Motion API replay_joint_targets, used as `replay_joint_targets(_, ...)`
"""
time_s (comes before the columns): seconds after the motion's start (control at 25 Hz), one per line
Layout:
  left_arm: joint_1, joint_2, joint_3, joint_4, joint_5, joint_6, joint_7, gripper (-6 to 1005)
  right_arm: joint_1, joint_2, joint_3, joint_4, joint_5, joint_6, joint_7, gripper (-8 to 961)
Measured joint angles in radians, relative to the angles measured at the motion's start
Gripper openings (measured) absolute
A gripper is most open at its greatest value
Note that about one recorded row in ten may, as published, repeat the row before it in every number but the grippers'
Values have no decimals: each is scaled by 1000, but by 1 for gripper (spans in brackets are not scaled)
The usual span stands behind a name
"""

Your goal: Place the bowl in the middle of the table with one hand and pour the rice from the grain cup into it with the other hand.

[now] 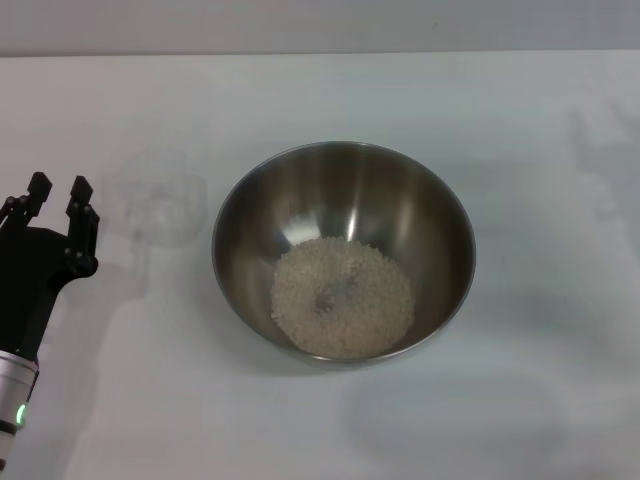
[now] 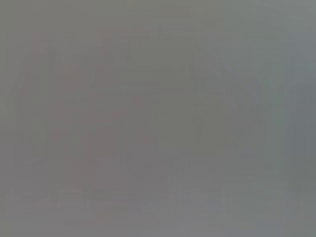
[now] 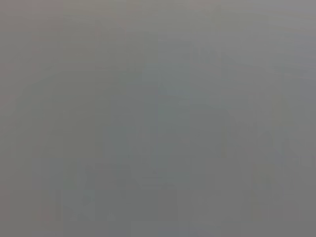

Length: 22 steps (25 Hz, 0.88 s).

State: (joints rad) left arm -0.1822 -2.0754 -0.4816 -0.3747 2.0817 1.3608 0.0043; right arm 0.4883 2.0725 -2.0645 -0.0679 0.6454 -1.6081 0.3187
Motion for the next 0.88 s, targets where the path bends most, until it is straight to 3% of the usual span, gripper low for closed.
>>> replay_joint_targets(0.48,4,1,38,2,0,101,0,435,-6,11,0,-95,-61,230,-55,545)
replay_joint_targets(0.76,-18,3,33,9,-3,109,-1,449,22,10,0,-107,-62,282,-61,545)
replay_joint_targets(0.88,-37,2,33,24,-5,109,-1,570,44,9,1,-105,-63,301,-64,545)
